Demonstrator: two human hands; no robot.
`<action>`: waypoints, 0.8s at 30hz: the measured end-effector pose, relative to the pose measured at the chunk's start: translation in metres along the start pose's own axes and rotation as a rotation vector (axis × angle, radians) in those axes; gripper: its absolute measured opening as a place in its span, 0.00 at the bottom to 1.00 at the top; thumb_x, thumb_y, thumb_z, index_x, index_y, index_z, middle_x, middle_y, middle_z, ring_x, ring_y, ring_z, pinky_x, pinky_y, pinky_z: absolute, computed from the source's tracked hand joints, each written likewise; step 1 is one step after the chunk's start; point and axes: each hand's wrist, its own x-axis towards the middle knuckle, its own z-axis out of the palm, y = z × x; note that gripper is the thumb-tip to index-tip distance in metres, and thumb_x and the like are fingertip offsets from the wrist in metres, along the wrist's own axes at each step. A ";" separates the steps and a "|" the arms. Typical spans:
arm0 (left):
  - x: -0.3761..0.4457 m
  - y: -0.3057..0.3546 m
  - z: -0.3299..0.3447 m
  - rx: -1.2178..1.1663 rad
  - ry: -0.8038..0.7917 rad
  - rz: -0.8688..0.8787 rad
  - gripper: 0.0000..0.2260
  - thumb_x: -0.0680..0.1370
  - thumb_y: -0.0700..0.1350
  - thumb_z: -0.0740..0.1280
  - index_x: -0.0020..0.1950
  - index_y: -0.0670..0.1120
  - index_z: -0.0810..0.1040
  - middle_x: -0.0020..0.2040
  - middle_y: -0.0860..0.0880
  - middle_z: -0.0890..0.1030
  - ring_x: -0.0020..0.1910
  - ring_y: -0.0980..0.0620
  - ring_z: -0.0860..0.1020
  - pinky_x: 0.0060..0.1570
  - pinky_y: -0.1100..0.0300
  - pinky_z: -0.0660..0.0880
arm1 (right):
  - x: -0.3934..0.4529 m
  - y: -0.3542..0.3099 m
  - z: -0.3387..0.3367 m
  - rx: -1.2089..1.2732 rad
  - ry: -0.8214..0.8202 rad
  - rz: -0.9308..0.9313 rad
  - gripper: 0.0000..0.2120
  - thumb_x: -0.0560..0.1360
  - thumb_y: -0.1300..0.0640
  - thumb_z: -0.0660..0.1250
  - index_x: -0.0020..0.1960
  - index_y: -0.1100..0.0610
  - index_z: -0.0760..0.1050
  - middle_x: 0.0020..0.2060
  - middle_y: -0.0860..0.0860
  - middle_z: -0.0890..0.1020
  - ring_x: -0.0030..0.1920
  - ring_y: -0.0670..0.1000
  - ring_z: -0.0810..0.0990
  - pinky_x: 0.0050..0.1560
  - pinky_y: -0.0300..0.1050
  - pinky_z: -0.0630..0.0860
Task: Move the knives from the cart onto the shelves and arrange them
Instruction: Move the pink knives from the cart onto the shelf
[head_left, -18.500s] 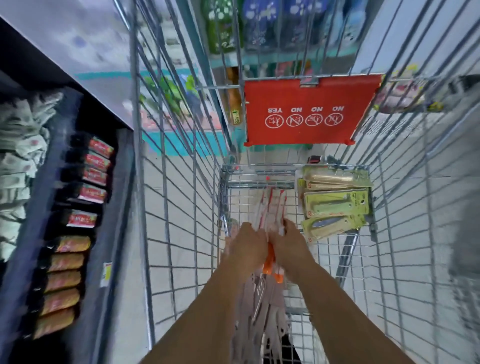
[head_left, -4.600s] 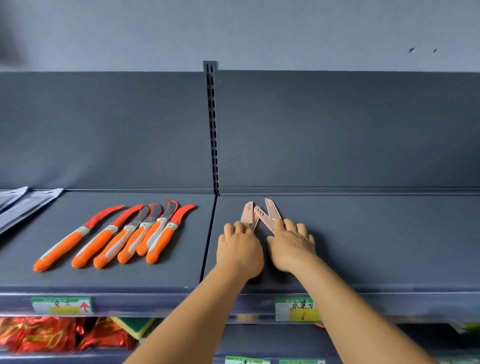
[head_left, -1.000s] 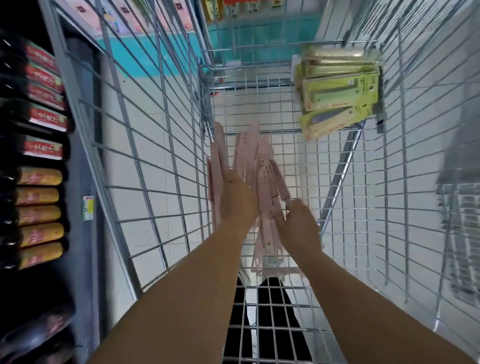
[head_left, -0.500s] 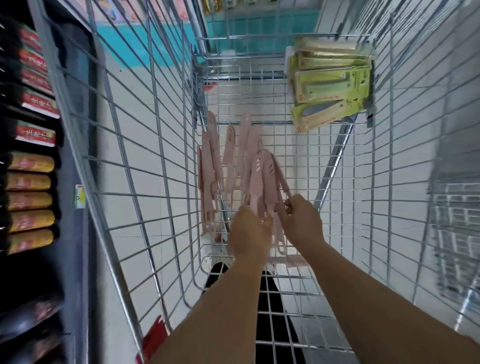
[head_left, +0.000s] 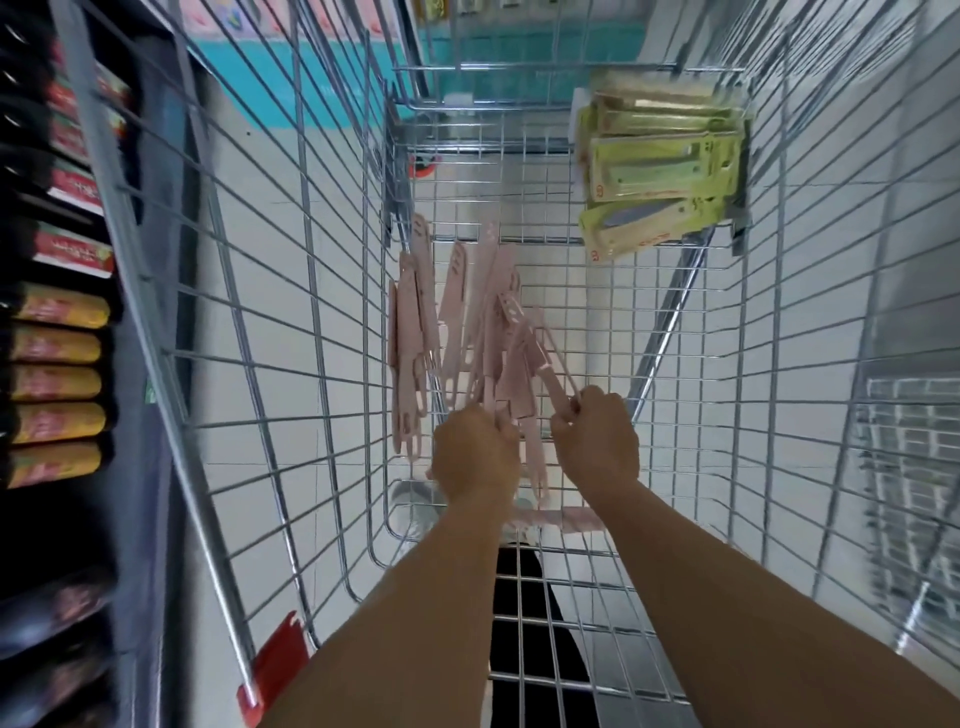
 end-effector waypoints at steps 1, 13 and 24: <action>0.001 -0.001 0.000 -0.005 0.012 0.022 0.15 0.80 0.51 0.59 0.46 0.42 0.78 0.44 0.45 0.78 0.45 0.46 0.77 0.38 0.53 0.75 | 0.001 0.000 0.000 -0.005 0.001 -0.004 0.09 0.77 0.55 0.62 0.51 0.60 0.74 0.45 0.54 0.73 0.44 0.56 0.76 0.42 0.47 0.73; -0.020 -0.008 -0.060 -0.051 -0.158 0.030 0.12 0.83 0.44 0.49 0.62 0.44 0.68 0.53 0.42 0.79 0.50 0.42 0.77 0.44 0.53 0.71 | -0.029 -0.009 -0.038 -0.057 -0.174 -0.037 0.10 0.82 0.56 0.50 0.60 0.56 0.66 0.34 0.47 0.69 0.34 0.51 0.72 0.34 0.44 0.66; -0.073 0.019 -0.189 -0.319 0.079 0.186 0.08 0.84 0.48 0.50 0.53 0.48 0.67 0.44 0.48 0.75 0.41 0.48 0.74 0.39 0.57 0.66 | -0.095 -0.094 -0.140 0.221 -0.010 -0.237 0.04 0.83 0.58 0.52 0.50 0.57 0.63 0.40 0.54 0.76 0.32 0.48 0.71 0.27 0.41 0.61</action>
